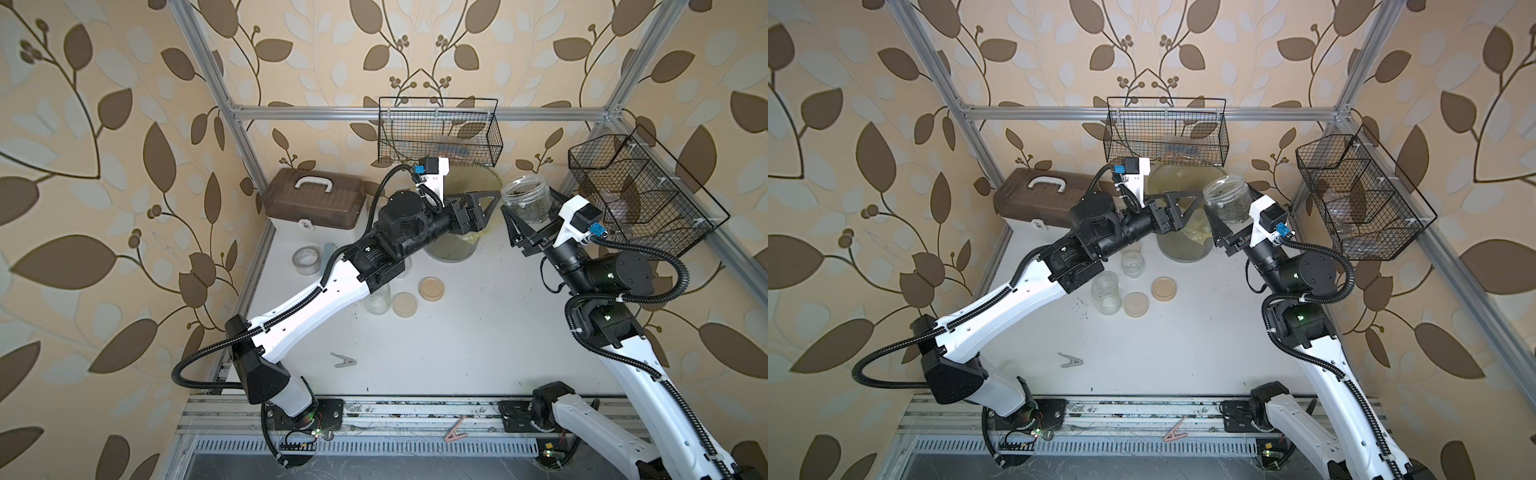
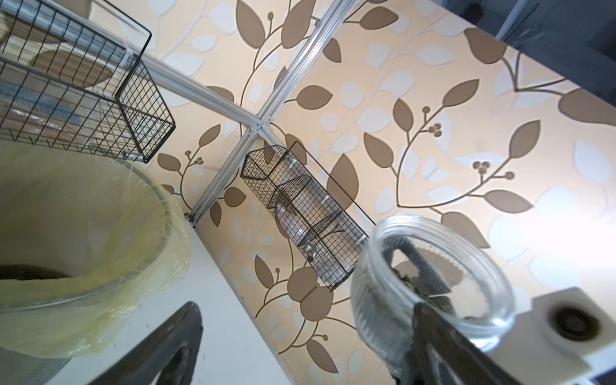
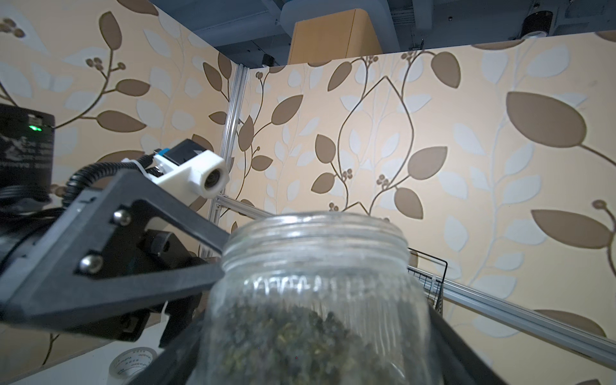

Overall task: Empty moldy tea leaves from jars
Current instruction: Adjust the jar.

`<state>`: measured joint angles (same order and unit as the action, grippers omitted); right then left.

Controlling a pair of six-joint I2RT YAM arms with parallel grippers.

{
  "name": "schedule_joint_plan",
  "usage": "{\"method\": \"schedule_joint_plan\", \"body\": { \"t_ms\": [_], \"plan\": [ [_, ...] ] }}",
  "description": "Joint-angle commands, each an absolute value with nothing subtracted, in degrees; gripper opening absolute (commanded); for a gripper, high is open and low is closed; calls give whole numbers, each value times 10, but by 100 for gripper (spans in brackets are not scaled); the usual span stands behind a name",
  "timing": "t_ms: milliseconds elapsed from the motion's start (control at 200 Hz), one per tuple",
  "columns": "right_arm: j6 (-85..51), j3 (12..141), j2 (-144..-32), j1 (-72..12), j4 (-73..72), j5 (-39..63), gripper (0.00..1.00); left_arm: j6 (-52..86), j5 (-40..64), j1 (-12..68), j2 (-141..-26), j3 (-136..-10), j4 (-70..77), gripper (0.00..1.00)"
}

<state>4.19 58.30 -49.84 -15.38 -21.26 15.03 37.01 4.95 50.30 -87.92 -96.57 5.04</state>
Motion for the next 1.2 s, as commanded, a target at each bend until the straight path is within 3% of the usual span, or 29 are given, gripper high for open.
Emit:
{"method": "schedule_joint_plan", "body": {
  "t_ms": [0, 535, 760, 1020, 1115, 1195],
  "plan": [
    [33, 589, -500, -158, -244, 153, 40, 364, 60, 507, -858, -982, 64, 99],
    [51, 606, -533, -178, -226, 219, 41, 370, 130, 508, -903, -1046, 14, 99],
    [65, 608, -536, -187, -216, 235, 41, 357, 113, 510, -918, -1069, -28, 99],
    [70, 607, -537, -188, -207, 236, 41, 358, 95, 510, -916, -1068, -44, 82],
    [72, 608, -539, -189, -205, 240, 41, 354, 95, 510, -921, -1074, -63, 82],
    [73, 609, -540, -190, -203, 242, 41, 347, 91, 511, -928, -1086, -85, 88]
  ]
}}
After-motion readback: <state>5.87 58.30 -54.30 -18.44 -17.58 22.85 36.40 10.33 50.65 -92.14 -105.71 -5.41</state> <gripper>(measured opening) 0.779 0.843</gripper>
